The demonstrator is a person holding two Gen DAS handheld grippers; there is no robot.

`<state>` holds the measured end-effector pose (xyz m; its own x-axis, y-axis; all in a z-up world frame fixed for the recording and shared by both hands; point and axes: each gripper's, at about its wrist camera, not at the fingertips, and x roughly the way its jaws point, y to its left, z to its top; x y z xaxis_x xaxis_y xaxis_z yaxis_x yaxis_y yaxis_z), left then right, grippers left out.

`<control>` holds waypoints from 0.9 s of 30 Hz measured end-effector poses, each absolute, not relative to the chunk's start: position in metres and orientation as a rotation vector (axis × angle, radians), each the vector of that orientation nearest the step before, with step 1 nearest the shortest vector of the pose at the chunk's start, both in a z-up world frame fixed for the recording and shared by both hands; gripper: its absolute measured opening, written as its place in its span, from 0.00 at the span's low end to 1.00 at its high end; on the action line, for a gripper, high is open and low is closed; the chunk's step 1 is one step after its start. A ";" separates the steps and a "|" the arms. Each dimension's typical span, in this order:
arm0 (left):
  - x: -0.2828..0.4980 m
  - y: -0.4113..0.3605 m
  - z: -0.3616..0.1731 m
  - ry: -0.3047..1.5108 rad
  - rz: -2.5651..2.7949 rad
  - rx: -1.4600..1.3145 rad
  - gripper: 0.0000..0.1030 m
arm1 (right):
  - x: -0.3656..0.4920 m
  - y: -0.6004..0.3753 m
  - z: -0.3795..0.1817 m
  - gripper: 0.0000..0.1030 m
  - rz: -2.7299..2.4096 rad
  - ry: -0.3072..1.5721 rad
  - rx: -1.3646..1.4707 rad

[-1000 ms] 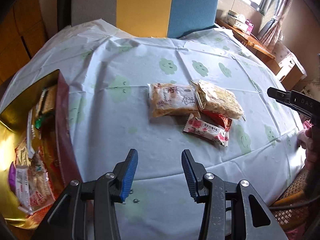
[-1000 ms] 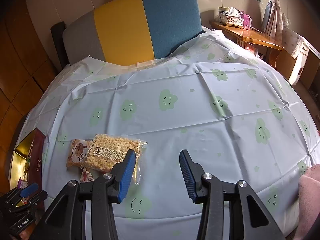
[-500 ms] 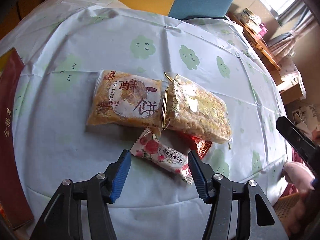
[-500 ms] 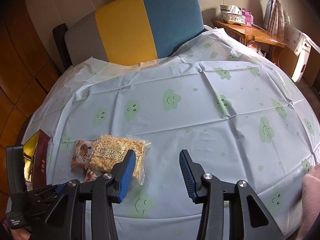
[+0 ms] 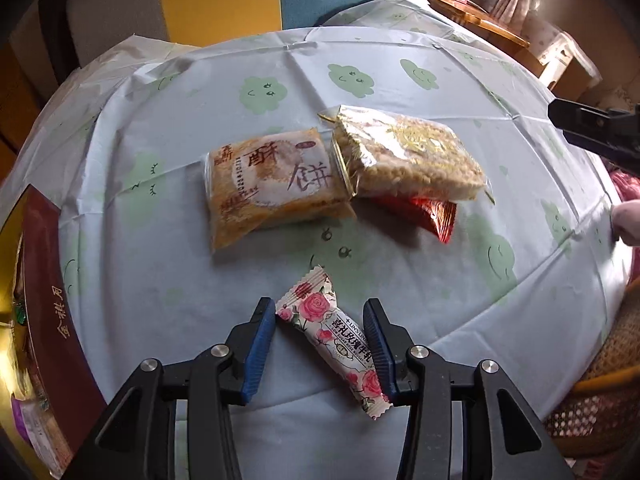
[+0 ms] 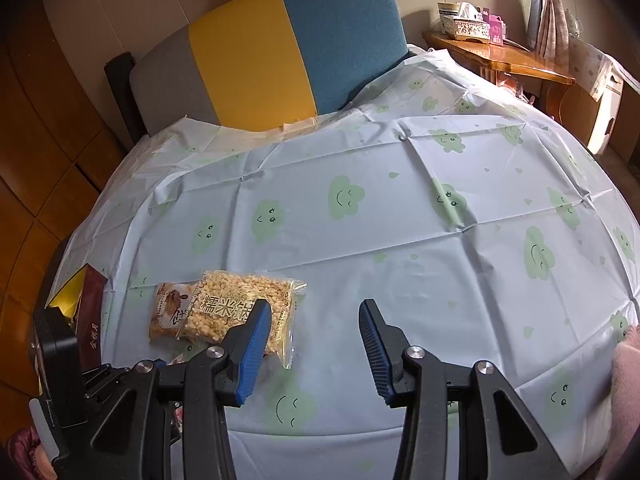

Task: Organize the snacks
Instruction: 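Reach the left tool to the pink rose-print bar and grasp it, then lift the rose-print bar with the left tool while the right tool grasps the rice-cracker bag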

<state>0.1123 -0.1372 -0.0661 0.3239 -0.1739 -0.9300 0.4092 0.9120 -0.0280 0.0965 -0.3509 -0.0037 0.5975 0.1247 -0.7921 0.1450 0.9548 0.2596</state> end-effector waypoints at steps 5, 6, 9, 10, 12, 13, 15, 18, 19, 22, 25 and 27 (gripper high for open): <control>0.108 -0.108 -0.064 1.197 -0.393 0.172 0.50 | 0.097 -0.350 -0.006 0.45 -0.018 0.946 0.303; 0.107 -0.103 -0.063 1.199 -0.390 0.150 0.51 | 0.098 -0.349 -0.007 0.45 -0.019 0.951 0.300; 0.102 -0.093 -0.061 1.196 -0.375 0.096 0.56 | 0.098 -0.347 -0.009 0.46 -0.022 0.964 0.287; 0.101 -0.090 -0.063 1.195 -0.374 0.084 0.57 | 0.098 -0.346 -0.010 0.47 -0.023 0.968 0.284; 0.098 -0.090 -0.064 1.178 -0.367 0.091 0.57 | 0.099 -0.345 -0.012 0.49 -0.023 0.976 0.279; 0.094 -0.091 -0.064 1.166 -0.362 0.115 0.56 | 0.100 -0.344 -0.013 0.49 -0.024 0.982 0.272; 0.086 -0.096 -0.066 1.121 -0.347 0.186 0.45 | 0.101 -0.341 -0.015 0.49 -0.020 0.994 0.257; 0.074 -0.097 -0.067 1.043 -0.368 0.243 0.32 | 0.102 -0.336 -0.019 0.51 0.021 1.022 0.256; 0.068 -0.093 -0.067 1.024 -0.370 0.249 0.30 | 0.102 -0.332 -0.021 0.51 0.048 1.037 0.258; 0.061 -0.088 -0.067 0.989 -0.379 0.243 0.29 | 0.102 -0.313 -0.023 0.51 0.129 1.063 0.203; 0.058 -0.080 -0.067 0.981 -0.388 0.220 0.29 | 0.102 -0.290 -0.020 0.51 0.233 1.089 0.151; 0.055 -0.075 -0.067 0.978 -0.395 0.206 0.30 | 0.106 -0.273 -0.015 0.69 0.287 1.104 0.055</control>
